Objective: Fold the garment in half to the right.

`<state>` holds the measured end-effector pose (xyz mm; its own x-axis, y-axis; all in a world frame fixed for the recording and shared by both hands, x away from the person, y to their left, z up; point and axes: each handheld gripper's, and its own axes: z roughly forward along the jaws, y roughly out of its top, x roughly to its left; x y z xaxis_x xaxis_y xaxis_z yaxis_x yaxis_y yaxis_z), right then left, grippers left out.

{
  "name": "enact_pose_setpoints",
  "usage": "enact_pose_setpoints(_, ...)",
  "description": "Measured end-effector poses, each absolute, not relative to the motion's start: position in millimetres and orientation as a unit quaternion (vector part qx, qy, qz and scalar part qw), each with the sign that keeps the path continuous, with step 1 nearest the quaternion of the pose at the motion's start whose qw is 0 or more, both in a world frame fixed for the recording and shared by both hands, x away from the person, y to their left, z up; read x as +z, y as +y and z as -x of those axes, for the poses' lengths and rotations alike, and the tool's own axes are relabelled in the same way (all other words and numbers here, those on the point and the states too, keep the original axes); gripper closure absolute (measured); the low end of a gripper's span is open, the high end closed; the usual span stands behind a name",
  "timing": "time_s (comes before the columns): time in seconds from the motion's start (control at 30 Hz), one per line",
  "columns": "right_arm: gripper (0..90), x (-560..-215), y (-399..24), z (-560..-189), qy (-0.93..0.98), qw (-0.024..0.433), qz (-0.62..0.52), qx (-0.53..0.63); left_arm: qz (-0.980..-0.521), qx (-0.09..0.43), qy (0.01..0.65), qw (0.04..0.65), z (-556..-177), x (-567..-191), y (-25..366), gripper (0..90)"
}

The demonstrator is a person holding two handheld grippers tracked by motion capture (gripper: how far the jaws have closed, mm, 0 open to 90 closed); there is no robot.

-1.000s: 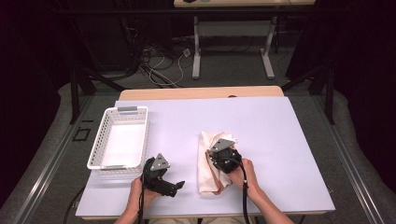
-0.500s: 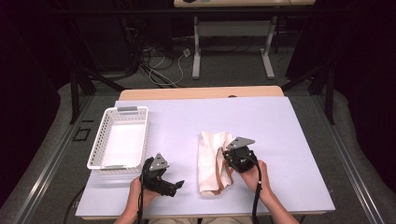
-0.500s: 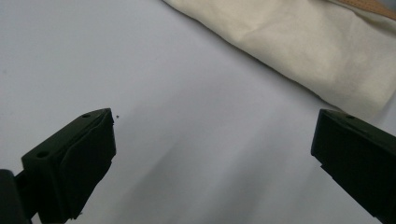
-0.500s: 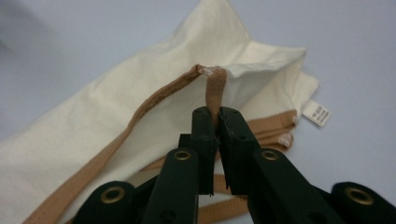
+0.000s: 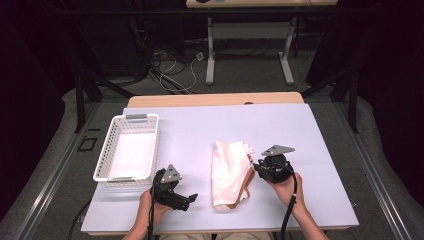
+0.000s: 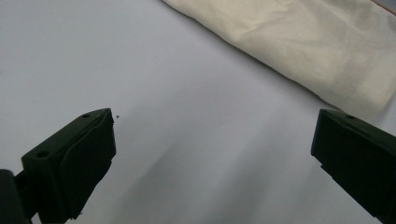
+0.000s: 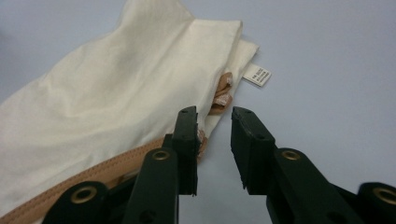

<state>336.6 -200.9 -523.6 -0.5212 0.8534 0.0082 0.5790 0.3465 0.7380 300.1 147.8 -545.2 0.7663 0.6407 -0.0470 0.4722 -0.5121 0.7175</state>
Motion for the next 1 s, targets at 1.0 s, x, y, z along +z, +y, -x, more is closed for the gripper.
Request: enact_pose_setpoints(1.0, 87.9, -558.2, -172.6, -409.1, 0.776, 0.187, -0.477, 0.369, -0.861, 0.106, 0.319, 0.381, -300.5, -546.5, 145.9, 0.0)
